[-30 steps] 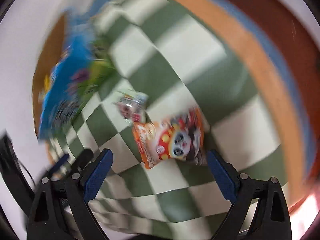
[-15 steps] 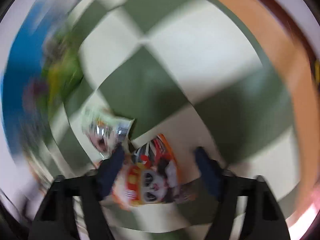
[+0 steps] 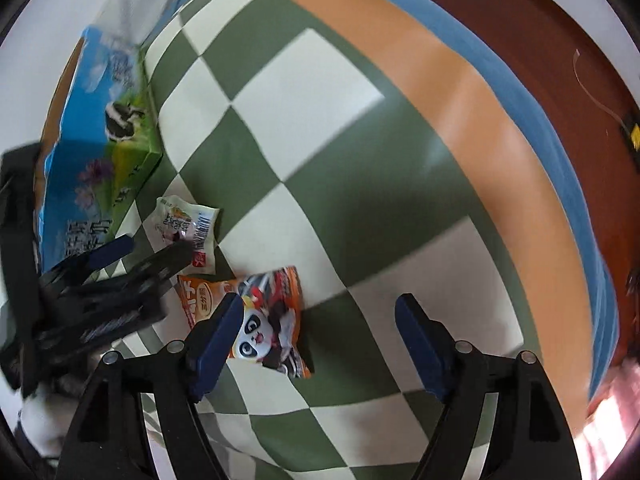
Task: Organize snacks
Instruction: 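Grasp the small white candy bag with left tool while right tool grasps orange panda bag, then carry both bags into the box and open both tools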
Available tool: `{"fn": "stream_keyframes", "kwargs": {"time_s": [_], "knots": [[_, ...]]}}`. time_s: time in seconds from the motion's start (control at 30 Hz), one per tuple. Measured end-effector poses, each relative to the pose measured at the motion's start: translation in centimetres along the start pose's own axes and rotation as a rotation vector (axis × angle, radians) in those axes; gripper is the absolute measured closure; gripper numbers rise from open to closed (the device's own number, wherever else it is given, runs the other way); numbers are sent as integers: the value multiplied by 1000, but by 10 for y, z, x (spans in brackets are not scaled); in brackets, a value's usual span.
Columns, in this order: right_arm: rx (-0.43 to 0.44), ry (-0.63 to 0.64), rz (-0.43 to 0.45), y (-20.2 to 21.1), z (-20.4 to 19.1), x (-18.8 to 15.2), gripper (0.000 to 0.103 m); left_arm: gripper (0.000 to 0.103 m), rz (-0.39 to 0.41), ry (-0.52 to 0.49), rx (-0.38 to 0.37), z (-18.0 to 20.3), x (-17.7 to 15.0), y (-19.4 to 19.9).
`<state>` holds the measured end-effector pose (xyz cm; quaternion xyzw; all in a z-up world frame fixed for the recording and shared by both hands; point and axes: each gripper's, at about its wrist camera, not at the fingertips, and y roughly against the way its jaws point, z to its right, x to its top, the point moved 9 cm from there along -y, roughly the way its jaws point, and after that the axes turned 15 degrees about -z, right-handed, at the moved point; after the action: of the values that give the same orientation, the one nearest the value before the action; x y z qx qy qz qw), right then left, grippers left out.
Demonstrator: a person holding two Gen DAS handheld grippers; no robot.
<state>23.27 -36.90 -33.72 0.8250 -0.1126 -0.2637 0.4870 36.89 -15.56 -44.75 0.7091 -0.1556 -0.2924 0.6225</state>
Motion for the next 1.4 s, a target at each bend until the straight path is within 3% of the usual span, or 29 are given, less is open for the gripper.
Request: {"fn": "stream_keyframes", "kwargs": {"time_s": [0.03,0.07,0.27,0.5,0.67,0.73,0.8,0.87,0.97,1.03,1.13,1.2,1.37,1.4], "knots": [[16,-15,-1,-1,2,-4,22,42,8,-2,-5,3,2,0],[35,-34,0,-1,4,-7,22,50,13,2,-6,5,2,0],[257,-212,-47,-2,23,-14,22,50,7,88,-69,-13,-29,-2],[369,-287,-166,-40,-6,-25,22,51,-31,254,-125,-62,-104,-25],[233,-281,-160,-61,-26,4,22,51,-53,376,-187,-86,-150,-43],[105,-208,-161,-72,-42,19,21,51,-64,421,-212,-92,-164,-50],[-101,-52,-170,-84,-63,29,21,51,-70,455,-241,-99,-173,-58],[-248,133,-159,-92,-86,31,21,51,-71,484,-266,-104,-181,-63],[-461,481,-149,-100,-118,15,27,50,-69,527,-313,-106,-188,-68],[-545,602,-191,-108,-125,1,27,49,-70,543,-341,-107,-189,-72],[-519,616,-226,-105,-125,-13,26,40,-88,534,-369,-117,-188,-85],[-485,579,-234,-100,-119,-17,19,34,-89,523,-375,-119,-173,-87],[-447,547,-219,-92,-106,-22,17,35,-84,517,-330,-134,-181,-100],[-463,578,-203,-88,-102,-26,17,36,-82,518,-320,-113,-181,-97]]}}
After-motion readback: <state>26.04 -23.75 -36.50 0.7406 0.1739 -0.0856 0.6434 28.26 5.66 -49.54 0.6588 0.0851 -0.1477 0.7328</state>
